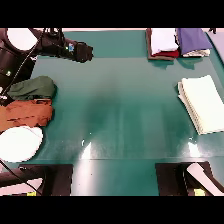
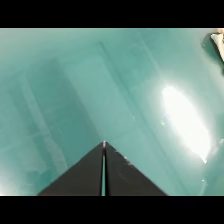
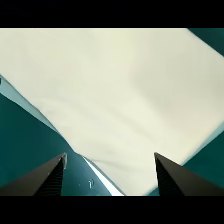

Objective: Fold the shirts.

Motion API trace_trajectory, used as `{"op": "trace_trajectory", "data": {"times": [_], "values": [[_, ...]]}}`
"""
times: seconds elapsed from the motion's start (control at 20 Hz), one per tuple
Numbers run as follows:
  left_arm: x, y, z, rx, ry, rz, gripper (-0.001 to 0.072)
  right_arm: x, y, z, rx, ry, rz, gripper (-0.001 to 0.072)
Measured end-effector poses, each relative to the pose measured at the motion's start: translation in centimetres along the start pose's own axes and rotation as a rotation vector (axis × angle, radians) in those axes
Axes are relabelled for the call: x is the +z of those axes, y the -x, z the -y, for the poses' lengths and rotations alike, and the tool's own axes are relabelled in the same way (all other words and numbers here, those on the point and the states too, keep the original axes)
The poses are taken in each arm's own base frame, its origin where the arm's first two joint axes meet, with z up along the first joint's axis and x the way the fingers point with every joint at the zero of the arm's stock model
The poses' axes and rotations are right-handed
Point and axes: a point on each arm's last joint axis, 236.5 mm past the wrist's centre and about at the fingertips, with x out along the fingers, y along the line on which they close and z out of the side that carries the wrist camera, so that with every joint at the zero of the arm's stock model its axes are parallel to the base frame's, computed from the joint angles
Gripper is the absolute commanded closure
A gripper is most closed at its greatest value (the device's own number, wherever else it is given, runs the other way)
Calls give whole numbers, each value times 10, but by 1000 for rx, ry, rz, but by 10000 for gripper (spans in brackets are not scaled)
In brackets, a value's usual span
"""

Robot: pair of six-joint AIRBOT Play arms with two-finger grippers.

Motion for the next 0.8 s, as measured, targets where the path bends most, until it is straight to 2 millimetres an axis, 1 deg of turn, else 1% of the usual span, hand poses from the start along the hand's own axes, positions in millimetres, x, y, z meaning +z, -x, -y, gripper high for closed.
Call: {"op": "trace_trajectory", "data": {"times": [0.1,0.15,0.2,0.3,0.35,0.4,0.45,0.5,0.6,0.65,0.7,0.75,0.8], "values": [[0,0,0,0,0,0,683,13,15,-15,50,-6,36,83],[0,0,0,0,0,0,683,20,22,-31,89,7,57,83],[0,0,0,0,0,2,684,25,30,-55,148,32,70,83],[0,0,0,1,0,-1,684,24,42,-108,263,118,74,85],[-4,0,0,0,-1,-16,683,17,47,-139,321,178,66,87],[-6,0,0,1,-2,-26,684,7,52,-169,380,238,50,110],[-7,0,0,0,-1,-30,683,-7,57,-199,438,305,32,184],[-7,0,0,0,-1,-31,683,-22,61,-226,490,372,13,210],[-5,0,0,0,-1,-23,684,-58,70,-273,588,500,-25,214],[-3,0,0,0,-1,-11,683,-74,75,-292,628,557,-37,362],[1,0,0,0,-1,2,683,-90,80,-307,663,608,-45,615],[4,0,0,1,-1,18,683,-107,85,-322,696,663,-55,691],[8,0,0,2,0,32,683,-122,89,-332,718,711,-64,692]]}}
